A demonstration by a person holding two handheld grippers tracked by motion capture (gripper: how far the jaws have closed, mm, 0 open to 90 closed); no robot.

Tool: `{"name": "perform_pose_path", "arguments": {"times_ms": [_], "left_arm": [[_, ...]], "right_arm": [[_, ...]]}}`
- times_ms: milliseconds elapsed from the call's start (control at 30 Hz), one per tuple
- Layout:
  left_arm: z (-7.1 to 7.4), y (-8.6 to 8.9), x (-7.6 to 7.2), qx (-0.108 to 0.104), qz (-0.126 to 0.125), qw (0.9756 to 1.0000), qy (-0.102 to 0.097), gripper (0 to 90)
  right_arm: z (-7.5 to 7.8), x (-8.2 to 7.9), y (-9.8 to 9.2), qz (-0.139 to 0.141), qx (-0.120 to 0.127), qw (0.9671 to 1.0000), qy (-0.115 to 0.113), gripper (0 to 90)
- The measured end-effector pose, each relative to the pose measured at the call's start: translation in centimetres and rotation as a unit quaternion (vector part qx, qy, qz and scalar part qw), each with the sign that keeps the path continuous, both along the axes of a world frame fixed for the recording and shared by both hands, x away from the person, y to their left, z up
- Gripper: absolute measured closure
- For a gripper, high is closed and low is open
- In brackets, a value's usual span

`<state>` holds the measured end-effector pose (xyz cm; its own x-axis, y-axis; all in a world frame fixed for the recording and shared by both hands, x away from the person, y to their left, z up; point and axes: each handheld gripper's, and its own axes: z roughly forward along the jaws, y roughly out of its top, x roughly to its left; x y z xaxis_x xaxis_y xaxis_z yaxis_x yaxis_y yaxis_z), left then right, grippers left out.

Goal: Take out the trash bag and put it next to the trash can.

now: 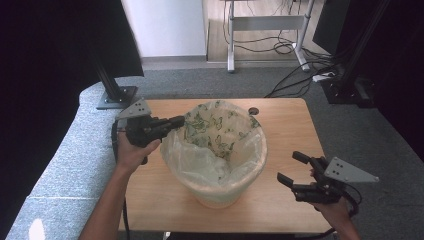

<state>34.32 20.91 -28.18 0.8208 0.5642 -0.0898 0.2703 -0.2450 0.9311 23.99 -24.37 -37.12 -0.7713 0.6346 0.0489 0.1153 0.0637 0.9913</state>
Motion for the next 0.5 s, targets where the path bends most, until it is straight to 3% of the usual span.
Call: {"name": "perform_pose_path", "arguments": {"times_ms": [100,500], "left_arm": [[0.3,0.1,0.0,0.0,0.001,1.0,0.002,90.0],[0.2,0.1,-0.1,-0.003,0.0,1.0,0.005,89.8]], "right_arm": [[0.9,0.3,1.3,0.023,-0.016,0.9996,-0.002,16.6],[2.8,1.6,4.3,0.079,-0.038,0.9961,0.002,17.8]]}}
